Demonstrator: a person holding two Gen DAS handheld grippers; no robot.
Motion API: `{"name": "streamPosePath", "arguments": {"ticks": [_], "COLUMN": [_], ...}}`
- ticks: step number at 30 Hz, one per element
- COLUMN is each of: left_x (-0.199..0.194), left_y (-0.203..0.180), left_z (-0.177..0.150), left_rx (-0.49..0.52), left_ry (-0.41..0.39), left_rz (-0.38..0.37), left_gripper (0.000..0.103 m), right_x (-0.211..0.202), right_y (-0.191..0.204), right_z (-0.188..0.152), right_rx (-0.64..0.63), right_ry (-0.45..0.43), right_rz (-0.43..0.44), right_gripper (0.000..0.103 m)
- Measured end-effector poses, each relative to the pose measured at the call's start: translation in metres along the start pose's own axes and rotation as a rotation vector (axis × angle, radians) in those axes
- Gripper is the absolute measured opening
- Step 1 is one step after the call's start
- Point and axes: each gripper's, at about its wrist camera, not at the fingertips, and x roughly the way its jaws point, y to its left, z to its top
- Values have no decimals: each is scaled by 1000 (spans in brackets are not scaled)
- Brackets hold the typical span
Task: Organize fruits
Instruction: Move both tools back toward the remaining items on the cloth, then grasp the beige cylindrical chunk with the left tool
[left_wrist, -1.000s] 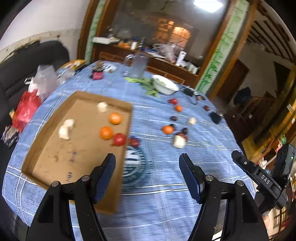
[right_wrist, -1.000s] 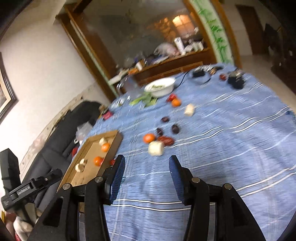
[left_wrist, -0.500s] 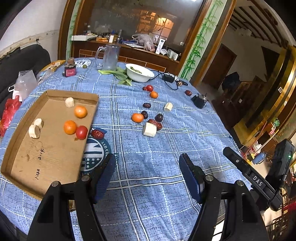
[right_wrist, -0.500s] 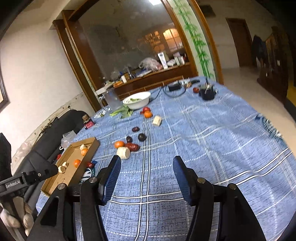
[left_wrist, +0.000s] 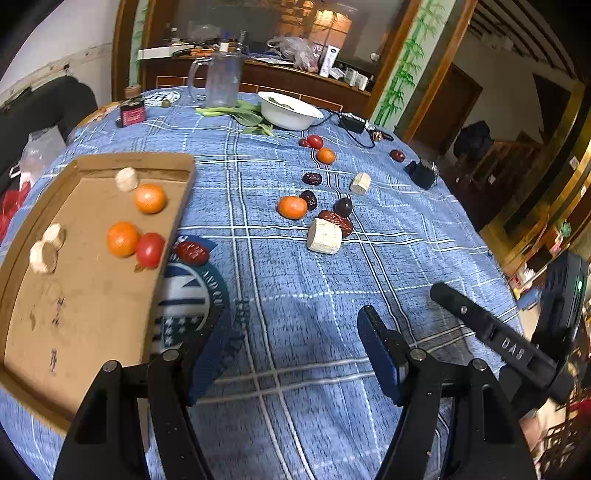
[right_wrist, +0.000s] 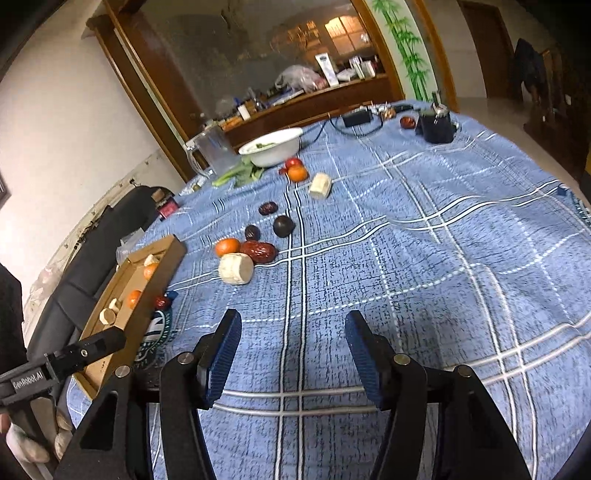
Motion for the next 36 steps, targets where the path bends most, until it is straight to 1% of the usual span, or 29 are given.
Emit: {"name": "streamPosePath", "arguments": {"ticks": [4, 6, 8, 11, 13, 14, 15, 16, 18, 21, 24, 29, 31, 32, 33, 35, 36], "left_x": [17, 29, 45, 71, 87, 93, 100, 104, 110, 116, 126, 127, 127, 127, 127, 126, 125], "left_y": [-13, -20, -26, -31, -31, -30, -27, -25, -20, -22, -25, -30, -32, -31, -29, -29, -28], "left_z": [16, 25, 33, 43, 48, 50, 52, 54, 58, 59, 58, 54, 53, 53, 53, 52, 52], "left_rx": [51, 73, 84, 96, 94, 90, 82, 76, 63, 81, 90, 126, 134, 131, 126, 121, 119], "left_ry": [-10, -18, -19, -19, -19, -17, -9, -4, 2, 0, 28, 8, 2, 4, 4, 1, -1], "left_rz": [-3, -10, -11, -43, -40, -45, -49, -51, -62, -65, -76, -44, -33, -38, -46, -50, -53], "left_gripper": [70, 70, 70, 70, 67, 61, 57, 56, 56, 56, 55, 55, 45, 34, 32, 32, 32], "right_x": [18, 32, 50, 79, 102, 112, 119, 127, 140, 155, 165, 174, 175, 175, 177, 178, 177], "right_y": [-5, -7, -9, -13, -19, -23, -24, -25, -26, -24, -22, -19, -18, -16, -14, -12, -14], "right_z": [28, 50, 74, 102, 117, 123, 127, 130, 134, 138, 139, 141, 139, 139, 138, 136, 136], "right_rx": [2, 0, -5, -21, 1, 16, 27, 33, 36, 31, 21, -4, -15, -25, -35, -57, -55], "right_ry": [36, 63, 73, 79, 88, 86, 83, 85, 89, 91, 94, 96, 91, 89, 89, 82, 81], "right_rz": [-7, -13, -21, -55, -63, -59, -59, -63, -76, -95, -100, -110, -120, -128, -134, -156, -152], "right_gripper": [62, 62, 62, 62, 62, 62, 61, 60, 60, 60, 60, 60, 60, 55, 43, 34, 34]}}
